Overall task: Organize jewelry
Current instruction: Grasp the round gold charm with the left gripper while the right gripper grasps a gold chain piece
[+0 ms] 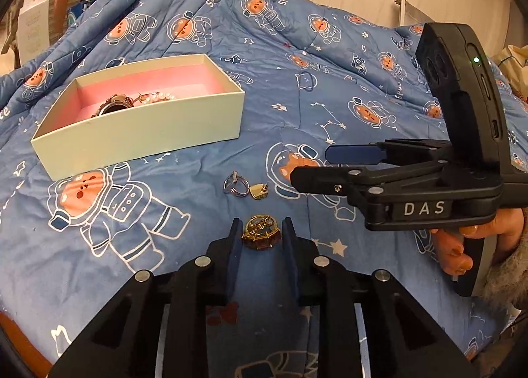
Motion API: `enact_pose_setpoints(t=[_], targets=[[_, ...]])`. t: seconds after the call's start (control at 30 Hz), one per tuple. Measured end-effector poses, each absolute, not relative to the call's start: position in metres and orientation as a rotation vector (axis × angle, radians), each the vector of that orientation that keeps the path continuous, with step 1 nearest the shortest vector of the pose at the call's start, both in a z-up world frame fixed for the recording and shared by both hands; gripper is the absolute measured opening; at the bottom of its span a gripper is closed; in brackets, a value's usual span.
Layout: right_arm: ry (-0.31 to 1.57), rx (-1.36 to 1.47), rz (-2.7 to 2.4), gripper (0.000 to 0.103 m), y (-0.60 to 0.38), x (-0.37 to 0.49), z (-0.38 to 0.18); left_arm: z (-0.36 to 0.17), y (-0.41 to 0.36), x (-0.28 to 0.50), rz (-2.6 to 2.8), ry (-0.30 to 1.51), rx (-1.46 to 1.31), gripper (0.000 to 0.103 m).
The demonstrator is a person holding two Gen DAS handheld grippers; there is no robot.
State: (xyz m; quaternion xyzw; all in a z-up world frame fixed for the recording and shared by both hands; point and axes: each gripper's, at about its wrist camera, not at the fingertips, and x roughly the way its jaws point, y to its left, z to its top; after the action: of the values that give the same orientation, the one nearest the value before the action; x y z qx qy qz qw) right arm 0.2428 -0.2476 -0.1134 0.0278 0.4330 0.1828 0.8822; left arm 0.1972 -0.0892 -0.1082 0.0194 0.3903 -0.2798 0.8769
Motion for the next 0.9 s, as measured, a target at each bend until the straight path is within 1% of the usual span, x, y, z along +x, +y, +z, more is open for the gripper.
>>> enact_pose_setpoints(t=[0.1, 0.53, 0.83, 0.87, 0.9], targets=[[0.911, 0.052, 0.394, 0.061, -0.243, 0.243, -0.115, -0.102, -0.085, 0.192, -0.582, 0.797, 0.031, 0.024], [0.917, 0.019, 0.437, 0.061, -0.229, 0.237, -0.115, -0.09, -0.061, 0.185, -0.537, 0.762, -0.017, 0.024], [0.949, 0.026, 0.499, 0.06, -0.21, 0.218, -0.123, -0.1, -0.037, 0.188, -0.453, 0.792, -0.052, 0.023], [0.947, 0.024, 0.505, 0.058, -0.208, 0.216, -0.123, -0.101, -0.035, 0.188, -0.449, 0.793, -0.057, 0.023], [0.946, 0.017, 0.512, 0.054, -0.205, 0.214, -0.124, -0.101, -0.035, 0.188, -0.447, 0.794, -0.06, 0.023]])
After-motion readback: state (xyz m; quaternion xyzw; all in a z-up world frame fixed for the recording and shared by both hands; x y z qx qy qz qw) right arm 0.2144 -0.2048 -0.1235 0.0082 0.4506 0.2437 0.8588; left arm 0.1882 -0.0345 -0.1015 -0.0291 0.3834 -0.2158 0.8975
